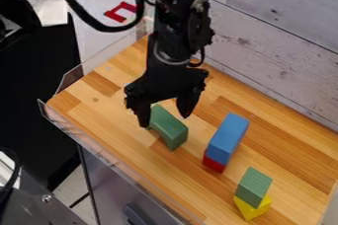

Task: Put the green arch on top of the blue rectangular block

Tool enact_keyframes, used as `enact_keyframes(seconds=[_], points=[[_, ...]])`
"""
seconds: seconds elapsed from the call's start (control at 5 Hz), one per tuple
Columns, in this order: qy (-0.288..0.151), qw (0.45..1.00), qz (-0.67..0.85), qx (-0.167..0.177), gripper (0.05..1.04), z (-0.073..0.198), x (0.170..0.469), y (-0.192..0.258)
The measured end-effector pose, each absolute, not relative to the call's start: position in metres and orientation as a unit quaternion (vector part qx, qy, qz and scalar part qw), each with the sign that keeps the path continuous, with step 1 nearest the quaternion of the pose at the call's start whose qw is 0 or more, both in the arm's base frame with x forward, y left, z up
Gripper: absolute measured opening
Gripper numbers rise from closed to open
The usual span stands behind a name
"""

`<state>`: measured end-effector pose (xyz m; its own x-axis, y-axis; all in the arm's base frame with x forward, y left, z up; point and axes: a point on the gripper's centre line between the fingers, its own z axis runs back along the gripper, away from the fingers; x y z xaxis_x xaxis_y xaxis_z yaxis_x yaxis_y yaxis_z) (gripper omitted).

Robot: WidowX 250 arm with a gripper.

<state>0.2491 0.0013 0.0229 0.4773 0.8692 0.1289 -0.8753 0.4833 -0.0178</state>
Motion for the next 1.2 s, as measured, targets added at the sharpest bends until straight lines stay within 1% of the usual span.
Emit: enact_keyframes(seconds=[0.2,0.4,0.6,0.8,1.2], points=[[-0.063,0.838,0.541,0.023,0.999,0.021,0.25,0.001],[-0.063,0.805,0.589,0.021,0.999,0.016,0.251,0.0],[-0.068,0.775,0.628,0.011,0.999,0.015,0.252,-0.001],[-0.07,0.761,0.645,0.006,0.999,0.012,0.253,-0.002],[-0.063,0.749,0.659,-0.001,0.999,0.003,0.254,-0.001]])
